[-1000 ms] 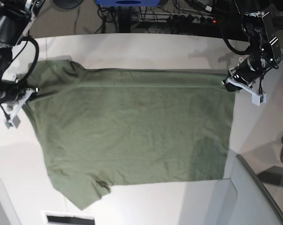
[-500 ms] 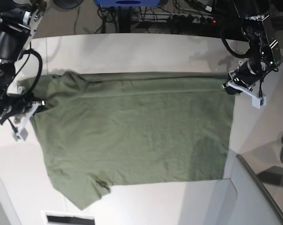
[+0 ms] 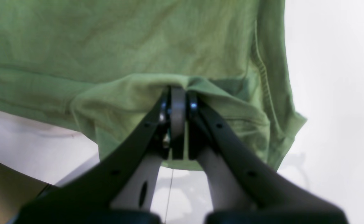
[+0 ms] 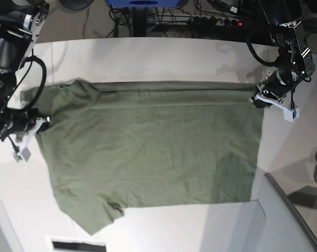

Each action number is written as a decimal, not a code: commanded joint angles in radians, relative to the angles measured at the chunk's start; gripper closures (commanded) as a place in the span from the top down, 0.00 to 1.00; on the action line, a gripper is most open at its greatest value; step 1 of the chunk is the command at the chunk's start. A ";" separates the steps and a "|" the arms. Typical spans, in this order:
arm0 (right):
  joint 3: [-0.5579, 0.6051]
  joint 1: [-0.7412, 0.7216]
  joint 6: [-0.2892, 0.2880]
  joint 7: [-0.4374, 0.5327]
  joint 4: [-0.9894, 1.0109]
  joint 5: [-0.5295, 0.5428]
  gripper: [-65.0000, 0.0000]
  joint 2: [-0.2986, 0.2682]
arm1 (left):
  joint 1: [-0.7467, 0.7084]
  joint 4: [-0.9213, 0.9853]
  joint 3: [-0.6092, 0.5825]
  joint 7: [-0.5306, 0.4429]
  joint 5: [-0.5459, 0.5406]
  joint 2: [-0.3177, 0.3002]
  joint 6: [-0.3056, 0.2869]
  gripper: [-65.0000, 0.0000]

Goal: Layout the t-shirt on the table in an organized manner, then fold the t-shirt properly
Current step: 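Regrasp the shirt edge with both grippers and tug it taut, then release the shirt and lift the right gripper away from the edge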

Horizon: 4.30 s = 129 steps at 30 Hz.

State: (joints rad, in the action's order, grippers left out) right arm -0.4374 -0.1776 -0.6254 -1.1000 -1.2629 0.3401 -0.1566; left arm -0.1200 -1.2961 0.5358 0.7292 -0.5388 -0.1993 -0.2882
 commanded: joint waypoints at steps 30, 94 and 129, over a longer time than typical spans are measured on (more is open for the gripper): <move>-0.007 0.000 -0.009 0.169 -0.151 0.023 0.64 -0.008 | 0.041 -0.024 0.162 -0.021 -0.013 -0.013 -0.007 0.79; 0.357 -0.035 -0.003 0.303 0.117 0.015 0.00 0.012 | -0.294 -0.173 0.211 -0.021 -0.008 -0.052 -0.125 0.00; -0.188 0.346 0.046 0.111 -0.357 0.023 0.58 0.134 | -0.292 -0.176 0.211 -0.023 0.133 -0.044 -0.130 0.00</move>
State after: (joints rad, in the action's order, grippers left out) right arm -0.6296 0.1757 -0.5690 -1.0004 -1.6035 0.3389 -0.0189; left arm -0.4129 -1.4548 0.7406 0.7227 -0.3939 -0.2306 -0.4122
